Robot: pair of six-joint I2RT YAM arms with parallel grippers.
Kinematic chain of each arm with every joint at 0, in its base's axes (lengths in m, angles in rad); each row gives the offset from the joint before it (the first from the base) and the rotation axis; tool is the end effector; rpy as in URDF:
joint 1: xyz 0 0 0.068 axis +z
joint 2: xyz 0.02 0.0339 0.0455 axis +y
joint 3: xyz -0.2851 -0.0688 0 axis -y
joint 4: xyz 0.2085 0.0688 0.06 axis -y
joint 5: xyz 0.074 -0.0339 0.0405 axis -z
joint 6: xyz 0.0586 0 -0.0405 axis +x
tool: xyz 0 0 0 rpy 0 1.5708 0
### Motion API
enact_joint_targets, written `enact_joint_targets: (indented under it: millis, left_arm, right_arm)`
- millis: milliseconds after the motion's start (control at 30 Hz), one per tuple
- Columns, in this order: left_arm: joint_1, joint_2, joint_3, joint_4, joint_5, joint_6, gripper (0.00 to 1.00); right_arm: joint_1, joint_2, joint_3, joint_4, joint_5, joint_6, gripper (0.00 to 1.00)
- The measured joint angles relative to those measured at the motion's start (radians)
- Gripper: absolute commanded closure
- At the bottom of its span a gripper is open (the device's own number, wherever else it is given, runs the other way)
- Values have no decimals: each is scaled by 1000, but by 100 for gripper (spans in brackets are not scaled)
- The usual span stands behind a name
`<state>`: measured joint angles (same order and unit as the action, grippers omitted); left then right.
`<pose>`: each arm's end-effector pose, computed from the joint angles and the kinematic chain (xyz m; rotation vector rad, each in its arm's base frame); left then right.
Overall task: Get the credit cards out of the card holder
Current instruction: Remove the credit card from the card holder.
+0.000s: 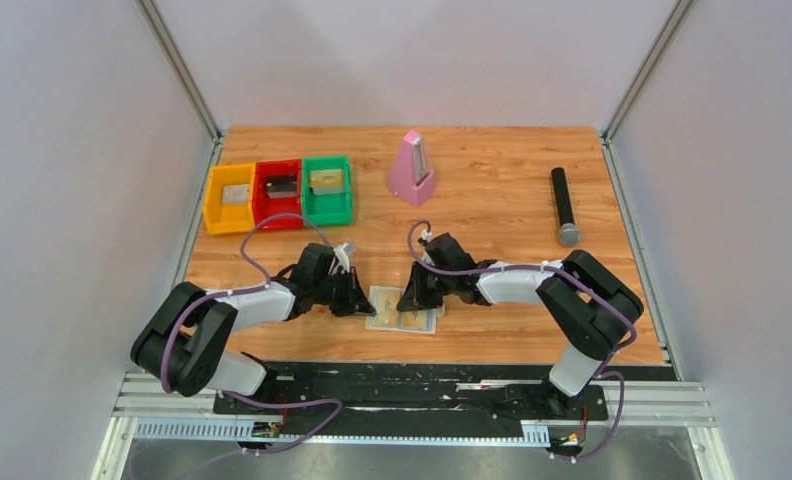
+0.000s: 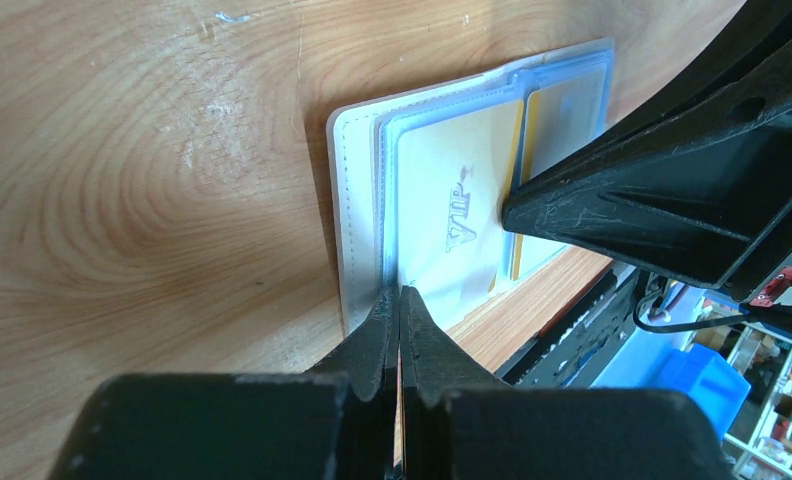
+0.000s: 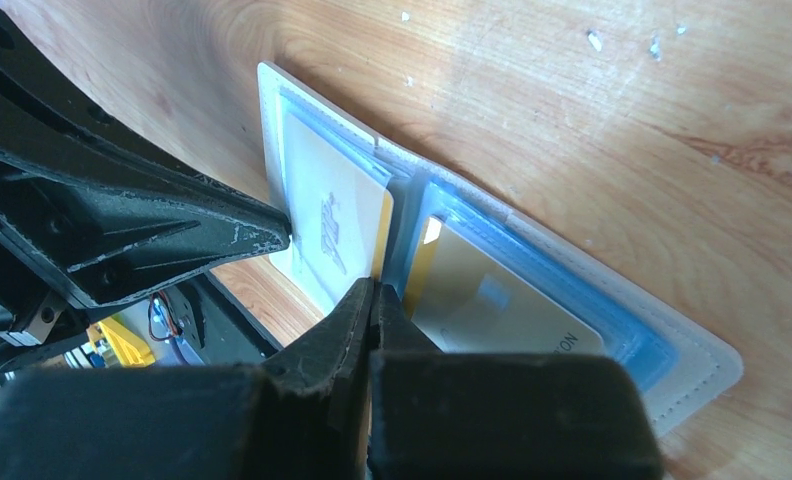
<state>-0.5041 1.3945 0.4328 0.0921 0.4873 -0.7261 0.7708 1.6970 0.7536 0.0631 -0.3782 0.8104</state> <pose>0.1791 -0.1301 0.1614 -0.0537 2.6413 -1.0894 0.2064 0.2306 0.1637 -0.1333 2.7224 1.0612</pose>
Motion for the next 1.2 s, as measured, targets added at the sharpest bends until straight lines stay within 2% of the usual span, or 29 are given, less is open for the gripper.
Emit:
enact_joint_targets:
  millis: [233, 333, 433, 1200]
  left_arm:
    - [0, 0, 0, 0, -1, 0, 99]
    - [0, 0, 0, 0, -1, 0, 99]
    - [0, 0, 0, 0, -1, 0, 99]
    - [0, 0, 0, 0, -1, 3, 99]
  right_arm:
    - [-10, -10, -21, 28, -36, -13, 100]
    - [-15, -16, -23, 30, -47, -12, 86]
    - [-16, -18, -22, 27, -49, -7, 80]
    - [-12, 20, 44, -32, 20, 5, 77]
